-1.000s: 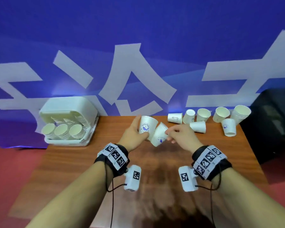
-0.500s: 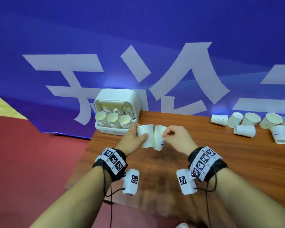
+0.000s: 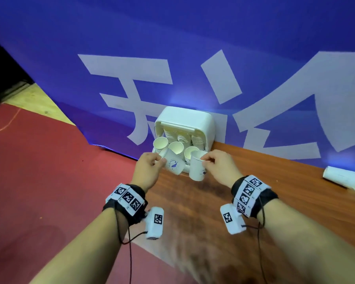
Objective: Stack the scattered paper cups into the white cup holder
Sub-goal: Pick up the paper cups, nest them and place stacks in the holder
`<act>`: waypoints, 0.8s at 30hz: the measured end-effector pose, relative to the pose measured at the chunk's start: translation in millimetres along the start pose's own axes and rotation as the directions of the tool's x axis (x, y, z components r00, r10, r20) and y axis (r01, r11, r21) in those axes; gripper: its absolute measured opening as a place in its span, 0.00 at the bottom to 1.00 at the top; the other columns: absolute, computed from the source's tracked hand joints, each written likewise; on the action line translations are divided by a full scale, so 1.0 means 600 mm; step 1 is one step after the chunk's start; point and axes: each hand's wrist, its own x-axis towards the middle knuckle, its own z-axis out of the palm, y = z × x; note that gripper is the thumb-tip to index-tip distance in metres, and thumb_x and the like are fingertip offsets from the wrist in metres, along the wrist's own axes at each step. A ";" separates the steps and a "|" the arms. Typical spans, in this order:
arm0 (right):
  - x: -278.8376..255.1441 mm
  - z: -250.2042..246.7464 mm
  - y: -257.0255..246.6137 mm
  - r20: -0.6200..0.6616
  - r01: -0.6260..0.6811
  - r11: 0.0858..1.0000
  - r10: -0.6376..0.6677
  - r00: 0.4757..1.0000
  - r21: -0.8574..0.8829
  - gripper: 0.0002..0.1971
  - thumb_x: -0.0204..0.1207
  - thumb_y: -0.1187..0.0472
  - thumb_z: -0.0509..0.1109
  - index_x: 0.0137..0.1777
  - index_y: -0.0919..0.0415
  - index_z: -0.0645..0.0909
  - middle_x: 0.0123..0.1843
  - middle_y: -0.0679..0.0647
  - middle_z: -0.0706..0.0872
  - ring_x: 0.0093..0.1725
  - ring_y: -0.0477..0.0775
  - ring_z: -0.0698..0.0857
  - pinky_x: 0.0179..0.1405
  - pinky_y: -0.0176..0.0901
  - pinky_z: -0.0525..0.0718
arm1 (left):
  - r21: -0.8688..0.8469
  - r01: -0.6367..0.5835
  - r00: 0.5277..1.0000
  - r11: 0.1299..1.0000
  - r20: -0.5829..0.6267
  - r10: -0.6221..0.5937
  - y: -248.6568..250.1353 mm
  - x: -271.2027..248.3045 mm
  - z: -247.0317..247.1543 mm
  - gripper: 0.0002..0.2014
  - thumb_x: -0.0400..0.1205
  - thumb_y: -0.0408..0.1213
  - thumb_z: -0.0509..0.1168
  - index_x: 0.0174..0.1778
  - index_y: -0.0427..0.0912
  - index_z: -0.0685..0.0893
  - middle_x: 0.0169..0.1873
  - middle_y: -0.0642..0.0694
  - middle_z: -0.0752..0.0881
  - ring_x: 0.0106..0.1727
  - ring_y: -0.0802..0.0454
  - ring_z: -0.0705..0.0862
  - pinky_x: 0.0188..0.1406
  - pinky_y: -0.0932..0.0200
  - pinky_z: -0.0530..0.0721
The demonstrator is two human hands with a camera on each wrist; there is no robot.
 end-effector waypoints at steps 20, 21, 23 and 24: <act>0.226 0.156 -0.027 -0.078 0.069 0.949 -0.098 0.992 -0.307 0.08 0.80 0.58 0.68 0.43 0.57 0.86 0.43 0.49 0.84 0.50 0.50 0.78 0.52 0.45 0.75 | 0.153 -0.247 0.957 0.957 0.191 0.216 -0.146 0.301 -0.039 0.07 0.81 0.41 0.69 0.47 0.45 0.91 0.43 0.47 0.85 0.48 0.47 0.83 0.49 0.52 0.81; 0.232 0.163 -0.025 -0.073 0.067 0.945 -0.095 0.993 -0.319 0.07 0.80 0.58 0.68 0.43 0.56 0.86 0.44 0.49 0.84 0.51 0.51 0.78 0.53 0.46 0.75 | 0.155 -0.266 0.950 0.952 0.210 0.231 -0.152 0.309 -0.033 0.07 0.81 0.42 0.69 0.46 0.46 0.92 0.41 0.47 0.84 0.46 0.47 0.82 0.48 0.50 0.82; 0.243 0.173 -0.021 -0.051 0.064 0.933 -0.088 0.995 -0.354 0.07 0.80 0.58 0.68 0.43 0.56 0.86 0.44 0.49 0.83 0.51 0.53 0.78 0.54 0.48 0.77 | 0.172 -0.309 0.931 0.936 0.255 0.260 -0.162 0.323 -0.022 0.08 0.81 0.43 0.69 0.44 0.46 0.92 0.39 0.48 0.83 0.45 0.47 0.81 0.46 0.49 0.81; 0.247 0.178 -0.019 -0.029 0.064 0.923 -0.081 0.996 -0.380 0.07 0.81 0.58 0.68 0.44 0.57 0.86 0.45 0.50 0.83 0.51 0.54 0.78 0.53 0.50 0.78 | 0.186 -0.333 0.920 0.924 0.278 0.275 -0.168 0.329 -0.018 0.08 0.81 0.43 0.68 0.43 0.45 0.92 0.39 0.47 0.82 0.45 0.47 0.81 0.45 0.50 0.81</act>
